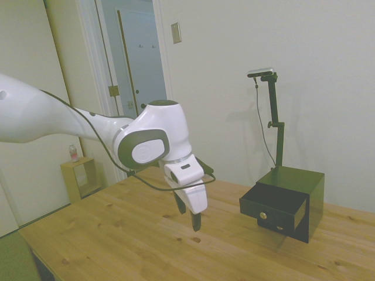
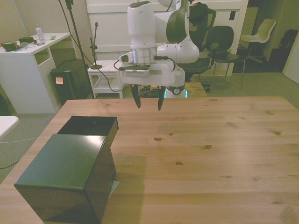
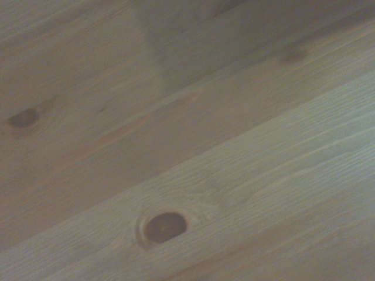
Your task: Close the top drawer
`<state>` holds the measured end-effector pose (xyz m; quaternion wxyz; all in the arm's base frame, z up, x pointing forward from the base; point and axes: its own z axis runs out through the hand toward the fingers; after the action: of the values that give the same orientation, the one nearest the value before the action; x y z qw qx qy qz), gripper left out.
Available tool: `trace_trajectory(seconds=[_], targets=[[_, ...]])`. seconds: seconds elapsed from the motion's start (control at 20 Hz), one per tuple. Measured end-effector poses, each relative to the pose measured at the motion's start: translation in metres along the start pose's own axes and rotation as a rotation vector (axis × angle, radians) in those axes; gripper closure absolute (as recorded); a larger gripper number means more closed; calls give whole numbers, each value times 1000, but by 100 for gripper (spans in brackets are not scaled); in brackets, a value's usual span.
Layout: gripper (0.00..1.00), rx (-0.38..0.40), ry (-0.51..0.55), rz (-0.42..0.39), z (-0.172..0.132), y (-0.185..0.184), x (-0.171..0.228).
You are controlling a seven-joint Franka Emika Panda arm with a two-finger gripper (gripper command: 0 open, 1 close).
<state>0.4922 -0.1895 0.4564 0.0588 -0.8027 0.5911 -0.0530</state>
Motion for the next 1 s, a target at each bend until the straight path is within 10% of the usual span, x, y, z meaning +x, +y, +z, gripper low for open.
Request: trace_trajectory(seconds=[0.8, 0.85, 1.0], targets=[[0, -81, 3, 87, 10, 2, 101], [100, -86, 4, 86, 12, -1, 105], [100, -100, 5, 77, 15, -7, 113]])
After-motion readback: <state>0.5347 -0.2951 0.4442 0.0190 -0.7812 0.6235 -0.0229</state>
